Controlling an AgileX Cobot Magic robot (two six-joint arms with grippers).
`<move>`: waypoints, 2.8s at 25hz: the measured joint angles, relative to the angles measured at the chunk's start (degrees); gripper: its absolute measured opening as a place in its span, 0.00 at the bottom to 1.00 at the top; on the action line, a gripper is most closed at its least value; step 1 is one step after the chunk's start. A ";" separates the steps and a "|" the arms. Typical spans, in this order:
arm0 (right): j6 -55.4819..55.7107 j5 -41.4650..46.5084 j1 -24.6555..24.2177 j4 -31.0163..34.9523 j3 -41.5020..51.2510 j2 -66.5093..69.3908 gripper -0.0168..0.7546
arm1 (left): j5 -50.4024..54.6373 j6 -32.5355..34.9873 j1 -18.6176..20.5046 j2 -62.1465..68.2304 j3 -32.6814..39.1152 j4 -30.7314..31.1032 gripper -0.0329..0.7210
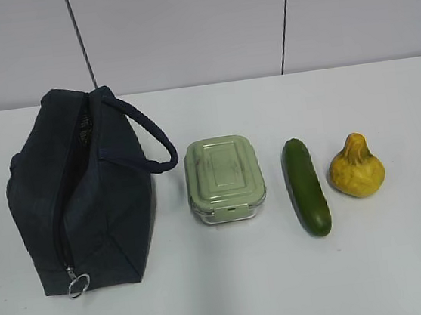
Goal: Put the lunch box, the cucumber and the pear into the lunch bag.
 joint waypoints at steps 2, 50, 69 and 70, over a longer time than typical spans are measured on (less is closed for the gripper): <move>0.00 0.00 0.00 0.00 0.00 0.00 0.44 | 0.00 0.00 0.00 0.00 0.00 0.00 0.36; -12.84 -6.77 0.00 18.10 -43.32 85.20 0.66 | -0.02 0.00 0.00 0.00 0.00 -0.03 0.36; -2.90 3.61 -0.11 13.16 -62.85 113.82 0.66 | -0.02 0.00 0.00 0.00 0.00 -0.03 0.36; -2.90 3.61 -0.11 13.16 -62.85 114.40 0.66 | -0.02 0.00 0.00 0.00 0.00 -0.03 0.36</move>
